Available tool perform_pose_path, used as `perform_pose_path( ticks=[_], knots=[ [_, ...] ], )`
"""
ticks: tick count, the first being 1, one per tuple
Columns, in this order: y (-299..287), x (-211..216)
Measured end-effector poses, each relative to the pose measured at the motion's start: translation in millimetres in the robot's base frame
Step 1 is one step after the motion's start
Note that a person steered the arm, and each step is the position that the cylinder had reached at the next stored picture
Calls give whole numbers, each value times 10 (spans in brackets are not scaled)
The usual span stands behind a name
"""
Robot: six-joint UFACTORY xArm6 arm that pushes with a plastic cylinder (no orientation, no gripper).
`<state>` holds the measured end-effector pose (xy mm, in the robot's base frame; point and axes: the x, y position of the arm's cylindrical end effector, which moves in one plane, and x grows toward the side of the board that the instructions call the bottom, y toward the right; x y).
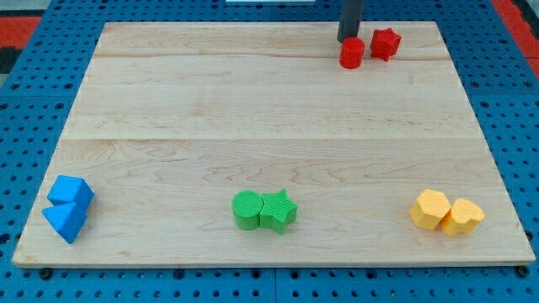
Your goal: Slide the red star left a bit
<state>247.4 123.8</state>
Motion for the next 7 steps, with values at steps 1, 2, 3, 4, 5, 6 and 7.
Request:
perform_pose_path(
  ticks=[1, 2, 3, 4, 5, 6, 7],
  knots=[
    [63, 246],
    [375, 469],
    [716, 569],
    [989, 459],
    [991, 252],
    [908, 114],
    [737, 51]
  ],
)
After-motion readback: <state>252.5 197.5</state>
